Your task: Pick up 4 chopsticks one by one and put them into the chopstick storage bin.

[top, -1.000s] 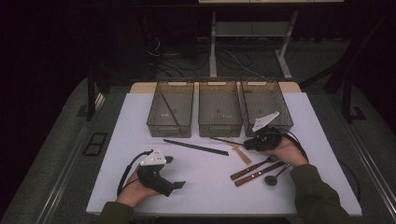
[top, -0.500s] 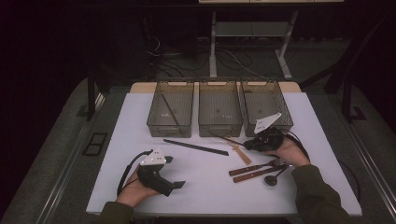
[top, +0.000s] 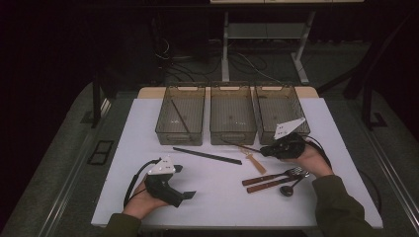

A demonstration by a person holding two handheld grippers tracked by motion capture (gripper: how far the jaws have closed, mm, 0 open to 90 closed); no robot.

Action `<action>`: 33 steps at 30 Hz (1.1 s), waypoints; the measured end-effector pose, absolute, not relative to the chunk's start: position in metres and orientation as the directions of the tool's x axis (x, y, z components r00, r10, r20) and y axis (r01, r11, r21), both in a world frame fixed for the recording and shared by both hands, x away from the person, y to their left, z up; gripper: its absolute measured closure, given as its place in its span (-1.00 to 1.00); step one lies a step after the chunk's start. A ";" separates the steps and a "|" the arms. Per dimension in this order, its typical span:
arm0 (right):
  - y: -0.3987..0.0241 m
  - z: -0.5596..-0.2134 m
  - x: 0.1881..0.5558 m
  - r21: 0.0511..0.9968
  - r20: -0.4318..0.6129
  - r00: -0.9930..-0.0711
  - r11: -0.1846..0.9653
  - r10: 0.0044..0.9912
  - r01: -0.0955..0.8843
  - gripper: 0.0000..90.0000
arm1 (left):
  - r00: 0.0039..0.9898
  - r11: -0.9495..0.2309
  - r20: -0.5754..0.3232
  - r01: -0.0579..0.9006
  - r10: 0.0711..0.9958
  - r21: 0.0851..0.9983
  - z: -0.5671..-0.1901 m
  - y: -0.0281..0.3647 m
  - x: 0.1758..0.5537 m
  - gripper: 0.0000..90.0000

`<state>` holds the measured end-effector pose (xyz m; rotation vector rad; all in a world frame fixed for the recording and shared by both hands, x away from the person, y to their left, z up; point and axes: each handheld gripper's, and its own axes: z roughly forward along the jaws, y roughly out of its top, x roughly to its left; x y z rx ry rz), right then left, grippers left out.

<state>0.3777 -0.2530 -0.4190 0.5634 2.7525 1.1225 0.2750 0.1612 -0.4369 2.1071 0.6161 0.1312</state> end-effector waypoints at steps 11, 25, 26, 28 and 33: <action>-0.257 -0.412 0.367 0.704 0.051 -0.921 0.640 0.386 0.307 0.89 | 0.869 -0.459 -0.136 0.378 0.476 0.804 -0.436 0.162 0.275 -1.00; -0.251 -0.396 0.358 0.761 0.103 -0.911 0.558 0.399 0.331 0.89 | 0.871 -0.456 -0.136 0.374 0.472 0.808 -0.436 0.162 0.275 -1.00; -0.250 -0.395 0.357 0.763 0.105 -0.910 0.554 0.402 0.333 0.89 | 0.871 -0.456 -0.136 0.374 0.472 0.807 -0.436 0.162 0.275 -1.00; -0.248 -0.394 0.357 0.765 0.112 -0.906 0.546 0.408 0.340 0.89 | 0.871 -0.457 -0.136 0.374 0.472 0.807 -0.436 0.162 0.275 -1.00; -0.243 -0.392 0.357 0.767 0.132 -0.889 0.523 0.438 0.372 0.89 | 0.872 -0.457 -0.134 0.371 0.471 0.808 -0.436 0.163 0.275 -1.00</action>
